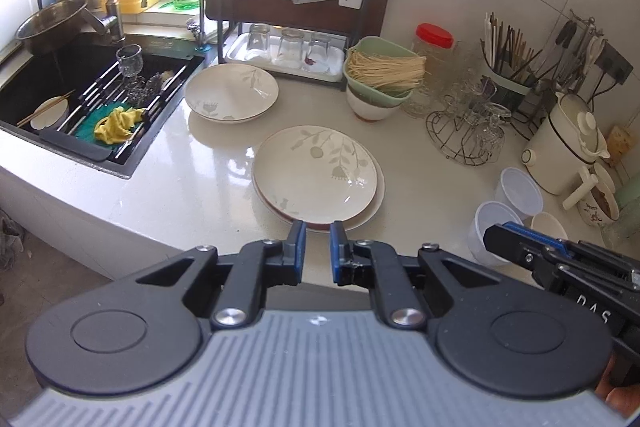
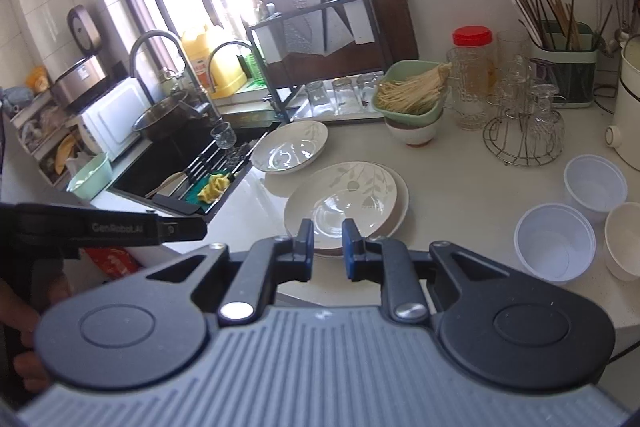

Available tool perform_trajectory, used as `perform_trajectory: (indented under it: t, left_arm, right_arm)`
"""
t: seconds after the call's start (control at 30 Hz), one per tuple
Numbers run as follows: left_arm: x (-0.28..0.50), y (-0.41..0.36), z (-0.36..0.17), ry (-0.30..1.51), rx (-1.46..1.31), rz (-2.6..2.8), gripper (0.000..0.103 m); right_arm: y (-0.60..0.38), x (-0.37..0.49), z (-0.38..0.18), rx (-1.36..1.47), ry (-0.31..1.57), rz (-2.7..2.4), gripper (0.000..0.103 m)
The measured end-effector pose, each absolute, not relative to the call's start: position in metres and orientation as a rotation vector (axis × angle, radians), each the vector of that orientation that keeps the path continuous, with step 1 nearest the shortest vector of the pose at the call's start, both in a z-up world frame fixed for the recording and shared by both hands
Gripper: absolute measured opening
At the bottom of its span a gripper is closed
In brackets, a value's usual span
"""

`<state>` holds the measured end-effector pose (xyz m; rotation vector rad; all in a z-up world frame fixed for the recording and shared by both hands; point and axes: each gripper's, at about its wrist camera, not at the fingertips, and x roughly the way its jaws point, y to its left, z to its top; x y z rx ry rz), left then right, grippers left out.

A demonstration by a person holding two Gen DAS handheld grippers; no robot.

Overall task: Organize plates and bowls
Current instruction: 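Withdraw both tools from the plate stack toward the leaf-print bowl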

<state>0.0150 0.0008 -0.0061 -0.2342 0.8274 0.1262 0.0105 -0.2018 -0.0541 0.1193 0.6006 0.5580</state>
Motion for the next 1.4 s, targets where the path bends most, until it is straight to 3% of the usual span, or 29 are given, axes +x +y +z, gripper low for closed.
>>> perform_trajectory:
  t: [0.83,1.4]
  left_arm:
    - [0.015,0.019,-0.007,0.819,-0.274,0.133,0.013]
    - [0.118,0.123,-0.044,0.907,-0.265,0.095,0.016]
  right_arm:
    - [-0.194,0.016,-0.062,0.102,0.582,0.565,0.019]
    - [-0.112,0.091,-0.073,0.130,0.636,0.495,0.019]
